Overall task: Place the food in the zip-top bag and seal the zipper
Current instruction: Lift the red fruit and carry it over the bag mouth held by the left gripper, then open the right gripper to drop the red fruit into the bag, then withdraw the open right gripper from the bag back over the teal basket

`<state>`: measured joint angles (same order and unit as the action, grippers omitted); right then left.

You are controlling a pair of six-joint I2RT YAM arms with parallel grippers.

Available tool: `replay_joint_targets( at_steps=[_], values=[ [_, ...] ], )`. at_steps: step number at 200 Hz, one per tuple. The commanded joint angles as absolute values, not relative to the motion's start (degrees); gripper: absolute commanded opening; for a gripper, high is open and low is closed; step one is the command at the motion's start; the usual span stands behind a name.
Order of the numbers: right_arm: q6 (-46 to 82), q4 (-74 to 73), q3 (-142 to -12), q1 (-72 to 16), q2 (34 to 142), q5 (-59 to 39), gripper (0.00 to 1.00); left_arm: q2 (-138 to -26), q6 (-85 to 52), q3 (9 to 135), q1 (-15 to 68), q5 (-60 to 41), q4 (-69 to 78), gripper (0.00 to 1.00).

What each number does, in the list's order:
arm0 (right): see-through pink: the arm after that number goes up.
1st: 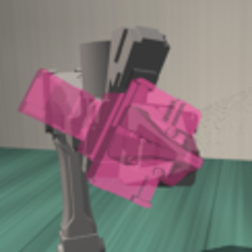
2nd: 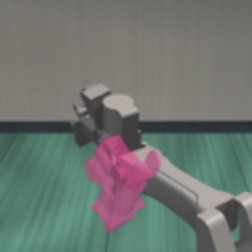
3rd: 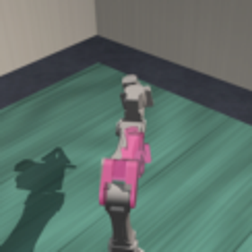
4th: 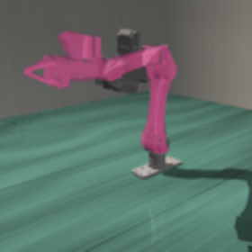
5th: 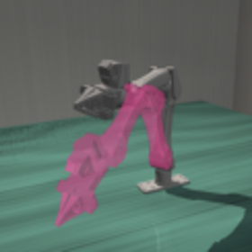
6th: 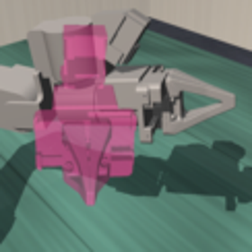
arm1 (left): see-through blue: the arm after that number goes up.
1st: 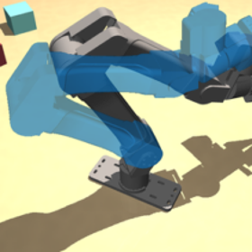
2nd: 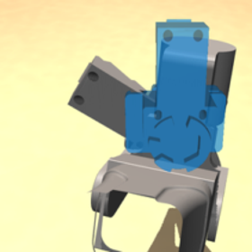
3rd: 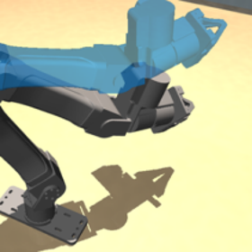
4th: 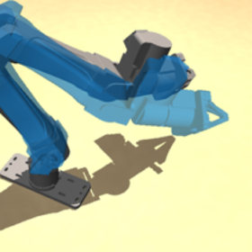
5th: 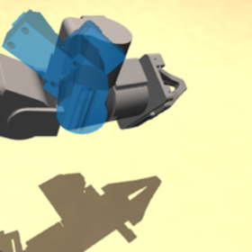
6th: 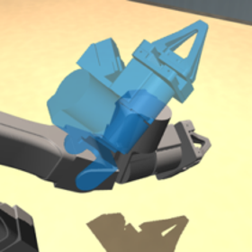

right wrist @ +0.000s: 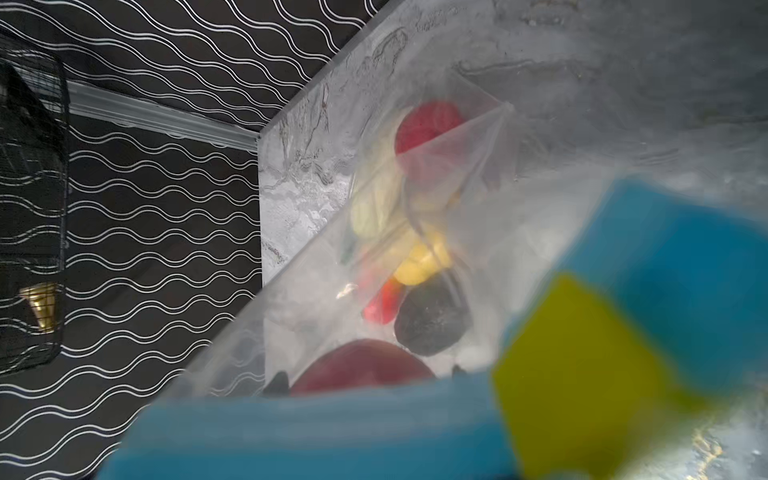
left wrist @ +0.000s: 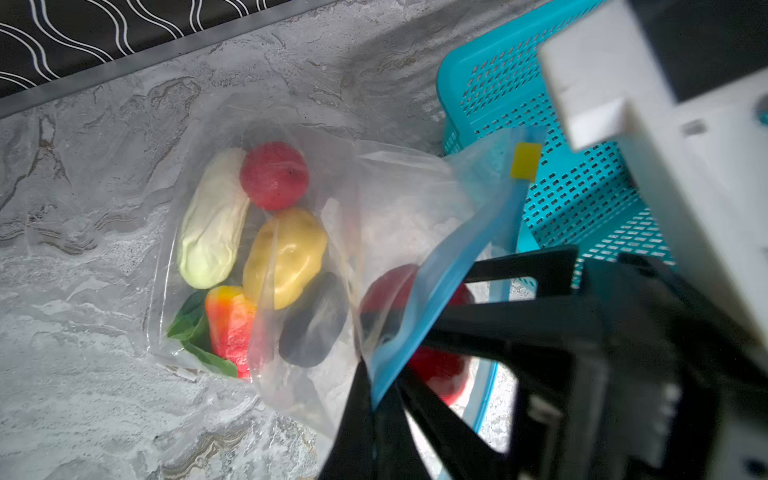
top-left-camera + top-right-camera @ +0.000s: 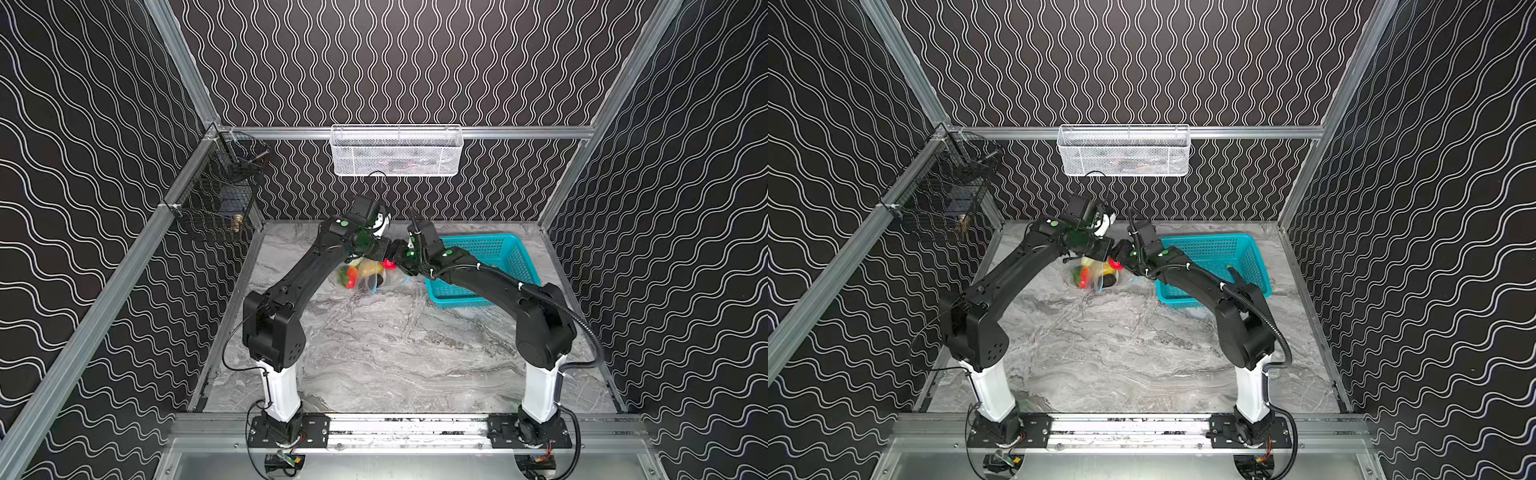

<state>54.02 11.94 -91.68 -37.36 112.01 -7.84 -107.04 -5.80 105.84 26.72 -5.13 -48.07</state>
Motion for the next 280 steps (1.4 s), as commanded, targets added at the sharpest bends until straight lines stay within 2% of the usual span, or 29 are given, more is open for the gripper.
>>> replay_joint_targets(
  at_steps=[1,19,45,112,174,218,280],
  values=[
    [54.44,11.35,-92.38,-37.62,112.21,-7.21,0.64,-106.98,-6.42,106.13,26.67,-5.99,-47.82,0.0],
    [54.49,11.17,-92.03,-37.62,112.01,-7.04,0.75,-106.97,-6.33,106.13,26.66,-5.8,-47.89,0.0],
    [54.05,11.86,-92.64,-37.62,112.04,-6.83,0.8,-106.75,-6.07,105.91,26.58,-5.3,-47.67,0.0],
    [54.08,10.44,-89.1,-37.62,109.07,-5.93,0.84,-107.16,-6.33,105.92,26.61,-5.55,-47.7,0.0],
    [51.89,13.49,-87.71,-38.23,103.35,-0.6,0.9,-107.14,-6.24,105.83,26.46,-4.31,-47.55,0.0],
    [51.34,16.49,-87.89,-39.37,101.05,4.12,0.99,-108.03,-6.24,106.15,26.38,-3.86,-47.8,0.0],
    [48.63,17.76,-87.46,-39.55,97.83,7.4,0.99,-107.01,-6.19,104.48,26.11,-2.34,-46.75,0.0]
  ],
)
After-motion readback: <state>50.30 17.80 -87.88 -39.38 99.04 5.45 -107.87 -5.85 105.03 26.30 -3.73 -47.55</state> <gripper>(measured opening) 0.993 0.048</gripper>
